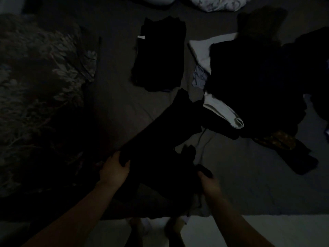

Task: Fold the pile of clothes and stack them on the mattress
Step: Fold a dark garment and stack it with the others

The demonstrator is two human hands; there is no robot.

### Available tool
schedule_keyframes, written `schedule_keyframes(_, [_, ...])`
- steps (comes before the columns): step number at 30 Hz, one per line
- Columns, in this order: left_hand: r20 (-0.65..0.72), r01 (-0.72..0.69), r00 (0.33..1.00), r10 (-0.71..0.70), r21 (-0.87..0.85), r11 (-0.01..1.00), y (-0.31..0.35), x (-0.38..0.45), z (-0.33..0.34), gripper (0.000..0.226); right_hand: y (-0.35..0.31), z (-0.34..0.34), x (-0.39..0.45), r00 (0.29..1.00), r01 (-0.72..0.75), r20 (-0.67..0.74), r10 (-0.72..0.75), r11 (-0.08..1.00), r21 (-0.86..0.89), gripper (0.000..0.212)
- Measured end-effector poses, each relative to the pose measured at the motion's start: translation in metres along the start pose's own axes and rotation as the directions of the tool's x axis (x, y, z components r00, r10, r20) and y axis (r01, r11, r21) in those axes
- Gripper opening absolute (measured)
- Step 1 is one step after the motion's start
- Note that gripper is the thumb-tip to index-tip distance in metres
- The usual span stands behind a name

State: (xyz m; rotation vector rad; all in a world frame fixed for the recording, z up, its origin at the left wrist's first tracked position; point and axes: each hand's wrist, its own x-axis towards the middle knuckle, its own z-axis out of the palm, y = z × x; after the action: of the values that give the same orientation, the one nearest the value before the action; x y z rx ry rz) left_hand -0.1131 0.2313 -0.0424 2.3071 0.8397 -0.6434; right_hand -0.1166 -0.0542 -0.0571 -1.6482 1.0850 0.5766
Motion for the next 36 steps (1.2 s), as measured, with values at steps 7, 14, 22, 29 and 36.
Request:
schedule_keyframes(7, [-0.155, -0.073, 0.985, 0.078, 0.039, 0.997, 0.015, 0.008, 0.000, 0.033, -0.022, -0.050, 0.015, 0.847, 0.139, -0.531, 0.012, 0.960, 0.242, 0.041])
schedule_keyframes(14, [-0.080, 0.152, 0.982, -0.173, -0.213, 0.965, -0.003, 0.016, -0.007, 0.036, -0.040, -0.121, 0.031, 0.759, 0.251, -0.644, 0.099, 0.867, 0.430, 0.053])
schedule_keyframes(22, [-0.036, 0.162, 0.982, -0.185, -0.340, 0.926, -0.015, -0.019, 0.005, 0.070, -0.020, -0.104, 0.011, 0.898, 0.081, -0.435, 0.062, 0.950, 0.301, 0.080])
schedule_keyframes(29, [0.042, 0.221, 0.973, -0.226, -0.436, 0.872, -0.023, -0.046, 0.024, 0.051, 0.032, 0.002, -0.042, 0.882, 0.464, 0.193, -0.430, 0.723, -0.512, 0.076])
schedule_keyframes(36, [0.245, 0.329, 0.944, -0.220, -0.701, 0.633, 0.002, -0.052, 0.009, 0.035, 0.023, 0.027, -0.042, 0.799, 0.559, 0.513, -0.314, 0.073, -0.826, 0.087])
